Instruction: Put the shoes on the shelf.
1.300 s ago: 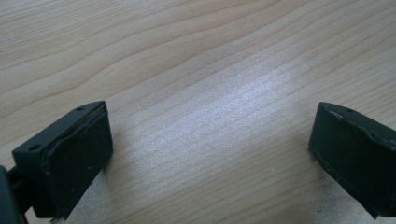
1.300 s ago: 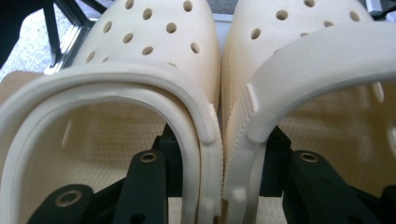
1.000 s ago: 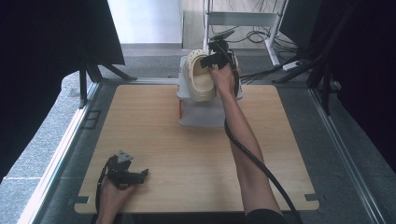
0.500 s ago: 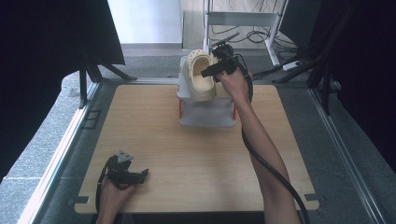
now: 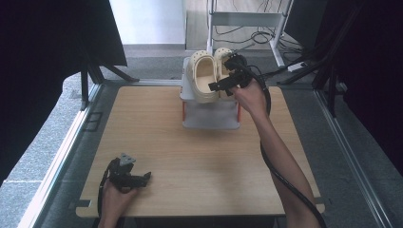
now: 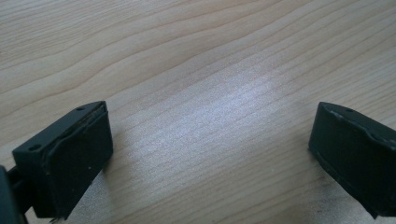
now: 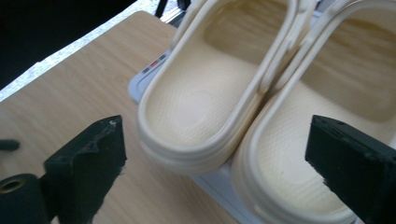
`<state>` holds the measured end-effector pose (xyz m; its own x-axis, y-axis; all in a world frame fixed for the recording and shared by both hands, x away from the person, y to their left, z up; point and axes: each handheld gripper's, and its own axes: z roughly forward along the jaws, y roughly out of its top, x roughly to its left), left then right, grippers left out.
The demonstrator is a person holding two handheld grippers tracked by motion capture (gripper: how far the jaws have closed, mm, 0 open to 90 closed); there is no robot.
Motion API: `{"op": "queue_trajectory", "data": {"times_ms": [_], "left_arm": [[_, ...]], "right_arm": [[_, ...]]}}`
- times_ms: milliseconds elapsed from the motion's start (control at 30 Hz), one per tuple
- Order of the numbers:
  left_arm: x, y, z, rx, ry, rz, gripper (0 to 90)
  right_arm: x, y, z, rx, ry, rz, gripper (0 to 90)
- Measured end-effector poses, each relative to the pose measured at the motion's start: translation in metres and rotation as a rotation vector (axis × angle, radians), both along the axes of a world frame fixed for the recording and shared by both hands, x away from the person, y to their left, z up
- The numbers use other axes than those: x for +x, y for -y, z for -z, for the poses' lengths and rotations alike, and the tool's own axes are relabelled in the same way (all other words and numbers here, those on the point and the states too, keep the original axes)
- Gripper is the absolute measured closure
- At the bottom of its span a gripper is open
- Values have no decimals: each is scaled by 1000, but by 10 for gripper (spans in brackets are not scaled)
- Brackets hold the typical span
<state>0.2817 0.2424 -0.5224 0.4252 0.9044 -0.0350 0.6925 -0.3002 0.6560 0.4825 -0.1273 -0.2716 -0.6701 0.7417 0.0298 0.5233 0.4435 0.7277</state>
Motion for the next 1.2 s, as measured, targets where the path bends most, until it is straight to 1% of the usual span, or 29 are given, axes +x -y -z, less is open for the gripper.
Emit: {"op": "queue_trajectory", "data": {"times_ms": [67, 167, 300, 400, 500, 667, 800, 1000, 1200], "left_arm": [[0, 0, 0, 0, -2, 1, 0], [0, 0, 0, 0, 1, -1, 0], [0, 0, 0, 2, 3, 1, 0], [0, 0, 0, 5, 3, 2, 0], [0, 0, 0, 1, 2, -2, 0], [0, 0, 0, 2, 3, -3, 0], [0, 0, 0, 2, 3, -3, 0], [0, 0, 0, 4, 4, -2, 0], [0, 0, 0, 3, 4, -4, 0]], "right_arm": [[-6, 1, 3, 2, -4, -20, 17], [-15, 3, 7, 17, 3, -41, 13], [-29, 5, 11, -1, 10, -88, 8], [-41, 7, 14, -1, 9, -118, 9], [-54, 9, 19, -13, 12, -143, 10], [-73, 15, 30, -13, 16, -184, 11], [-84, 21, 40, -4, 9, -202, 12], [-94, 29, 55, 18, 1, -218, 16], [-106, 39, 66, 16, 4, -229, 17]]}}
